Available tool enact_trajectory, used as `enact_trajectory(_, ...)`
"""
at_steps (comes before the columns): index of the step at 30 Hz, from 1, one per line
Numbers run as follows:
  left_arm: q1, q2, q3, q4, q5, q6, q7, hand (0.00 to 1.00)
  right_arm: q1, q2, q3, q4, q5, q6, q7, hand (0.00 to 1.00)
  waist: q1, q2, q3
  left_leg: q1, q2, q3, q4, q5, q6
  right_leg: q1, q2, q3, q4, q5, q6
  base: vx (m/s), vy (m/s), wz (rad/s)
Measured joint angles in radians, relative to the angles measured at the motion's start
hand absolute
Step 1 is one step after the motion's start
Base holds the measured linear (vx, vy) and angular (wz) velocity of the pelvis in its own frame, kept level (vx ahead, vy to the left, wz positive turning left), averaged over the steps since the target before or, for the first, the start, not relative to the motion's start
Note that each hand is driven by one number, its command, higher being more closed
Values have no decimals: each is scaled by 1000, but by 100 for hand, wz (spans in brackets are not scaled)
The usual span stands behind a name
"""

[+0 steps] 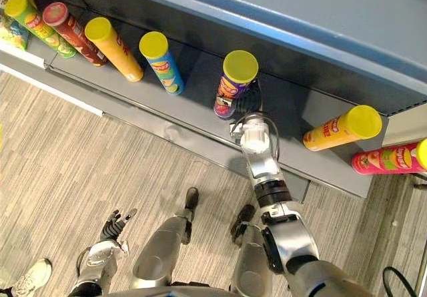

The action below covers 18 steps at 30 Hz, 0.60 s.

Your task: Put the gum and the chips on the shelf.

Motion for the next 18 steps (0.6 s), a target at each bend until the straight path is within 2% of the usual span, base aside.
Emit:
enact_trajectory(7,-5,2,-9,-1,-36,-3,0,0,-5,0,-40,41,-11,14,-32,100,-2,15,27,-8,2,0,-2,6,-5,-24,-4,10,34,-15,-12,-28,-54,0)
enact_trajectory(18,-15,4,-37,0,-37,-5,0,0,-16,-4,-84,46,-38,8,-68,100,-3,32,37,-42,6,0,-2,21,-11,-71,-13,10,80,-26,-20,-37,-52,3)
